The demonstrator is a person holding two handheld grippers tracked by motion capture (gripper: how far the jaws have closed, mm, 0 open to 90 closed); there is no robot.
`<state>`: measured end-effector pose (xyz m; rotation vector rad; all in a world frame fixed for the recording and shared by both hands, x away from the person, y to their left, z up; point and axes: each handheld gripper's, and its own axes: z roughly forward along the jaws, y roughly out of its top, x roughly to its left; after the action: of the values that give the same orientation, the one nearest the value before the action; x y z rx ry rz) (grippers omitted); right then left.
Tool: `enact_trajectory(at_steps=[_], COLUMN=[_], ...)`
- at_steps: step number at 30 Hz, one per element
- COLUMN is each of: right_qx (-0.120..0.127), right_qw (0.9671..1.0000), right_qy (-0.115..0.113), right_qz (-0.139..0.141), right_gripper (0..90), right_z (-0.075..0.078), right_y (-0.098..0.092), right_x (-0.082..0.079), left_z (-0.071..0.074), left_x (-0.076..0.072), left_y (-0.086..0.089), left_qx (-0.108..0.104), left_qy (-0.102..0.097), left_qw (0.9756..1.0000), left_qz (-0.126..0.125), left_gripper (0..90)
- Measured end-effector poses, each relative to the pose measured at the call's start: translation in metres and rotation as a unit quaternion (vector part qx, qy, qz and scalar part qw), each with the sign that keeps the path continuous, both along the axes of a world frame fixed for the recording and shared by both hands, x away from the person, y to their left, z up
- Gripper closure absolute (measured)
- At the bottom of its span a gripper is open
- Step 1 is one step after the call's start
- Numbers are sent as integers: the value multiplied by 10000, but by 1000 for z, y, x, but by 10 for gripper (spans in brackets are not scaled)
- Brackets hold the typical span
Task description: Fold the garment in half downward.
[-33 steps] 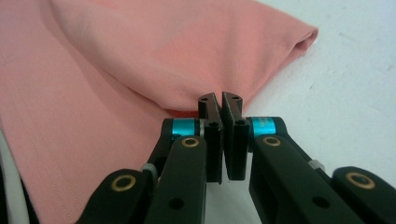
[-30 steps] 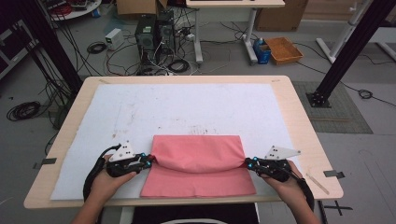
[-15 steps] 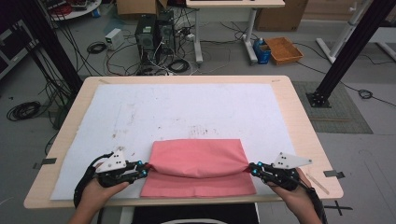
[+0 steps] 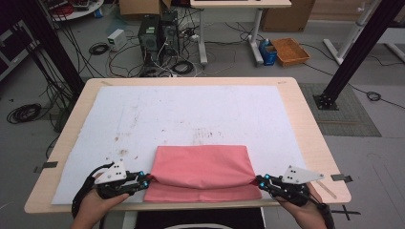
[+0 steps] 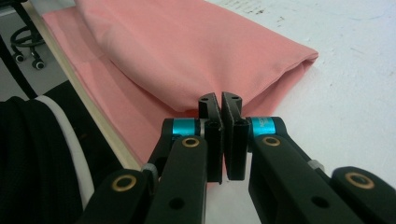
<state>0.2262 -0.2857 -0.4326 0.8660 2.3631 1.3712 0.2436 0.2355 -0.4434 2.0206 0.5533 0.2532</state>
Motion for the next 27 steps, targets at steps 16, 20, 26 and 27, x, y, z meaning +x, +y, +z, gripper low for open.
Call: enact_trajectory(at_steps=[16,20,26,27], right_qx=[38,271,401,366], right_qw=[9998,9994,9987,9988], right_qy=[170,195,275,265], right_qz=[58,-16,-147,-172], right_gripper=[865,694,557,540], right_z=[-4,-1,5,6], right_y=[-5,-11,-10,-9], right_x=[-14,-12,2,6], left_z=[-4,-1,8,10], left_x=[-13,-14,-6,-3], left_y=[1,0,0,0], left_qx=[-78,-154,-156,-142], left_qy=[60,5,-62,-56], left_qw=[9999,9997,9990,9988], left_qz=[-29,191,406,457], left_gripper=[772,529,409,386])
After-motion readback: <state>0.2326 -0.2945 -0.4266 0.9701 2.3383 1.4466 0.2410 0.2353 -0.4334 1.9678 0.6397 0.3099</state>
